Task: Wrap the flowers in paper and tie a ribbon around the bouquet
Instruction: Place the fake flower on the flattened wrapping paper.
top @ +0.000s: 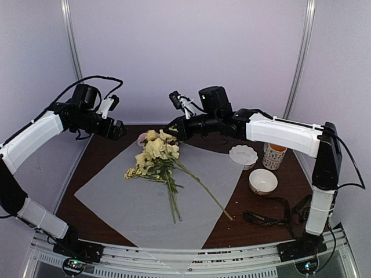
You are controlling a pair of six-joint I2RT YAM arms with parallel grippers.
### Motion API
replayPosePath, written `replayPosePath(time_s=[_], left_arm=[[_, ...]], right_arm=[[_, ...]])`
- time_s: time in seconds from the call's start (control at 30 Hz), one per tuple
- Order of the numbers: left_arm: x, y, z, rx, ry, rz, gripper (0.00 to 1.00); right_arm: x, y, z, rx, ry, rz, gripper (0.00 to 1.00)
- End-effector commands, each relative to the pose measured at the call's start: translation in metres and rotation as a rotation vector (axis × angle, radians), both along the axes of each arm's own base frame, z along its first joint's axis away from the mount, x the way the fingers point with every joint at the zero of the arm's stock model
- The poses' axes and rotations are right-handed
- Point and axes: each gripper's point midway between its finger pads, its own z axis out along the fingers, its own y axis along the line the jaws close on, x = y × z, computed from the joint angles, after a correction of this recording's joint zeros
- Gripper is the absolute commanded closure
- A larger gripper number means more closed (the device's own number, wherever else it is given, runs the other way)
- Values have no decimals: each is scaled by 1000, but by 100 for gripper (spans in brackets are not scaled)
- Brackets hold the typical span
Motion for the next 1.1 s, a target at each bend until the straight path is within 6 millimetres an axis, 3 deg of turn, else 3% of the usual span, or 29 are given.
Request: replayPosePath(time_s=[0.0,0.2,0.43,0.67,0.77,0.87,1.07], left_arm=[[4,2,0,1,-13,15,6],[5,0,-2,-4,-3,7,6],[5,8,0,30,-17,35,6],[1,13,25,11,-109,54,6],[-2,14,30,0,-141,53,6],[-2,14,29,4,-124,51,6],[-2,12,24,2,-98,52,6]], right_arm=[[8,8,59,173,-90,-66,100],[21,4,90,251,-160,-147,100],[34,-12,156,453,-245,-275,100],[49,-24,179,579,-271,-406,100],[52,-14,181,589,-277,-397,100],[61,-1,155,529,-306,-437,100],[80,12,71,468,-227,-562,100]])
